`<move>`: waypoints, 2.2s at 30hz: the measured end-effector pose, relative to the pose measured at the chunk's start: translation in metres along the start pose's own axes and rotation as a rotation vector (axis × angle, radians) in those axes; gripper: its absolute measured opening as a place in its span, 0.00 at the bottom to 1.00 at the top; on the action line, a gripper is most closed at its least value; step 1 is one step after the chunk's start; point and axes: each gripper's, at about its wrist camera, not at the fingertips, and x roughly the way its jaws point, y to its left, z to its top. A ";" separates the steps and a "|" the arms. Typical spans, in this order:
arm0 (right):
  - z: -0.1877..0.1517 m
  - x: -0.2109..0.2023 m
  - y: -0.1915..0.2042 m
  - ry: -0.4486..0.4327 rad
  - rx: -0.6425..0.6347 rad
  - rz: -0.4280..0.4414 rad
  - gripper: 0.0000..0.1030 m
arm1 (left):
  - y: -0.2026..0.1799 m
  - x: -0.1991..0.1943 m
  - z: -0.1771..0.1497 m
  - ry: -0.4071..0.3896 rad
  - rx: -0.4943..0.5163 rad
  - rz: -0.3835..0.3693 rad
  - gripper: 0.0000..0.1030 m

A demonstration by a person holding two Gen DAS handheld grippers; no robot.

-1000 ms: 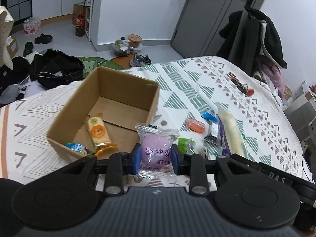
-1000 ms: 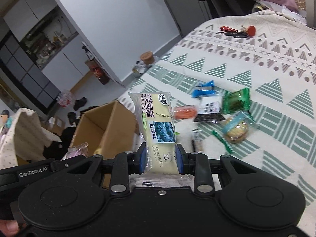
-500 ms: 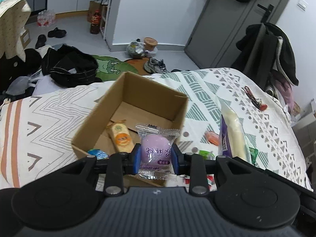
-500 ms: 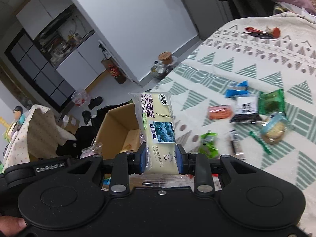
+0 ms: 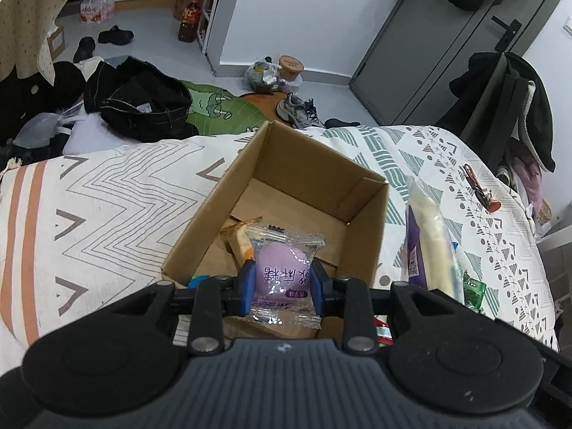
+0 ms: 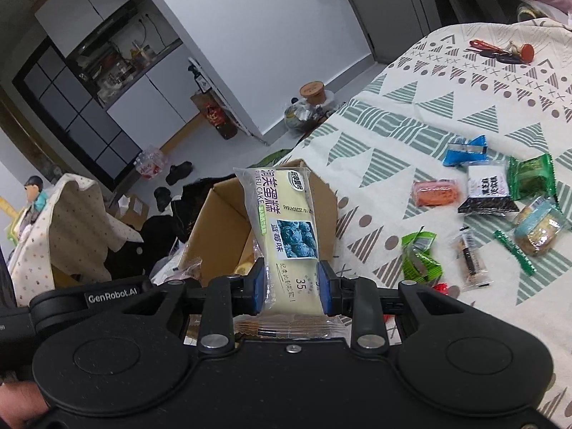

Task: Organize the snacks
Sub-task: 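Open both tools to drop the pink bun and cake bar into the box, then move both open tools back toward the remaining snacks on the bed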

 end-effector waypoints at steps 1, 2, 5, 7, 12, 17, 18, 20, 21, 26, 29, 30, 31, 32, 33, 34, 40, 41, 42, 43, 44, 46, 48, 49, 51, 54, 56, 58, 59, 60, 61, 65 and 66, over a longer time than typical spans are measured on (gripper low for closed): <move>0.000 0.002 0.002 0.002 -0.001 0.002 0.28 | 0.002 0.001 0.002 0.004 0.000 0.000 0.30; 0.001 0.004 0.003 0.003 0.001 0.005 0.28 | 0.003 0.003 0.004 0.008 0.001 -0.001 0.30; 0.002 0.010 0.007 0.012 0.012 0.010 0.28 | 0.005 0.005 0.009 0.022 0.012 -0.010 0.30; 0.002 0.015 0.011 0.022 0.020 0.014 0.28 | 0.004 0.005 0.014 0.021 0.020 -0.010 0.31; 0.002 0.022 0.019 0.027 0.044 0.057 0.31 | 0.002 -0.002 0.025 0.014 0.038 0.004 0.44; 0.001 0.017 0.023 0.031 0.034 0.058 0.40 | 0.001 -0.015 0.025 -0.017 0.056 0.028 0.63; 0.001 0.014 0.022 0.025 0.035 0.056 0.41 | 0.002 -0.017 0.023 -0.019 0.053 0.033 0.67; 0.000 0.008 0.020 0.022 0.038 0.050 0.43 | 0.002 -0.021 0.020 -0.025 0.044 0.038 0.69; 0.000 0.005 0.019 0.020 0.039 0.043 0.45 | 0.002 -0.023 0.016 -0.027 0.041 0.041 0.70; -0.002 -0.012 0.013 0.004 0.023 -0.017 0.54 | -0.004 -0.030 0.006 -0.027 0.058 0.058 0.71; -0.003 -0.023 0.007 -0.006 0.015 -0.042 0.62 | -0.010 -0.036 0.000 -0.046 0.069 0.058 0.75; -0.003 -0.028 0.006 -0.011 0.008 -0.051 0.63 | -0.013 -0.037 -0.001 -0.050 0.071 0.058 0.76; -0.003 -0.031 0.004 -0.015 0.002 -0.058 0.64 | -0.015 -0.039 -0.003 -0.054 0.076 0.058 0.76; -0.003 -0.035 0.003 -0.016 -0.001 -0.066 0.65 | -0.019 -0.040 -0.005 -0.057 0.082 0.057 0.76; -0.004 -0.039 0.001 -0.015 -0.003 -0.076 0.66 | -0.023 -0.042 -0.007 -0.058 0.088 0.055 0.77; -0.003 -0.043 -0.002 -0.014 -0.004 -0.086 0.67 | -0.027 -0.043 -0.009 -0.058 0.094 0.052 0.77; -0.004 -0.072 -0.018 -0.023 -0.014 -0.128 0.78 | -0.056 -0.056 -0.024 -0.074 0.152 0.034 0.82; -0.003 -0.076 -0.021 -0.027 -0.010 -0.130 0.80 | -0.060 -0.058 -0.027 -0.077 0.158 0.035 0.82; -0.003 -0.081 -0.024 -0.031 -0.005 -0.131 0.81 | -0.065 -0.060 -0.030 -0.080 0.165 0.031 0.83; -0.003 -0.086 -0.028 -0.038 -0.003 -0.131 0.83 | -0.069 -0.061 -0.033 -0.080 0.171 0.027 0.83; -0.003 -0.090 -0.030 -0.044 -0.005 -0.132 0.87 | -0.073 -0.063 -0.036 -0.080 0.179 0.023 0.84; -0.003 -0.098 -0.035 -0.060 -0.004 -0.144 0.91 | -0.083 -0.064 -0.042 -0.081 0.195 0.020 0.86; -0.002 -0.106 -0.041 -0.072 0.004 -0.150 0.92 | -0.089 -0.065 -0.048 -0.083 0.204 0.021 0.87; -0.001 -0.110 -0.045 -0.077 0.008 -0.148 0.93 | -0.093 -0.066 -0.051 -0.083 0.209 0.019 0.87; 0.000 -0.118 -0.052 -0.091 0.017 -0.151 0.95 | -0.100 -0.068 -0.055 -0.087 0.222 0.011 0.87; 0.001 -0.129 -0.060 -0.134 0.019 -0.205 1.00 | -0.108 -0.071 -0.061 -0.104 0.220 -0.004 0.88; 0.002 -0.135 -0.067 -0.148 0.028 -0.218 1.00 | -0.113 -0.070 -0.065 -0.107 0.217 -0.002 0.88; 0.003 -0.140 -0.076 -0.154 0.045 -0.213 1.00 | -0.117 -0.069 -0.068 -0.105 0.214 -0.001 0.88; 0.003 -0.143 -0.080 -0.157 0.052 -0.215 1.00 | -0.119 -0.068 -0.070 -0.102 0.215 -0.003 0.88; 0.003 -0.145 -0.084 -0.159 0.058 -0.219 1.00 | -0.122 -0.067 -0.072 -0.098 0.220 -0.007 0.88; 0.002 -0.147 -0.088 -0.162 0.066 -0.225 1.00 | -0.124 -0.066 -0.073 -0.097 0.225 -0.009 0.88; 0.001 -0.149 -0.101 -0.169 0.100 -0.260 1.00 | -0.131 -0.060 -0.080 -0.102 0.237 -0.012 0.88; 0.001 -0.149 -0.104 -0.167 0.104 -0.260 1.00 | -0.132 -0.058 -0.081 -0.103 0.231 -0.019 0.88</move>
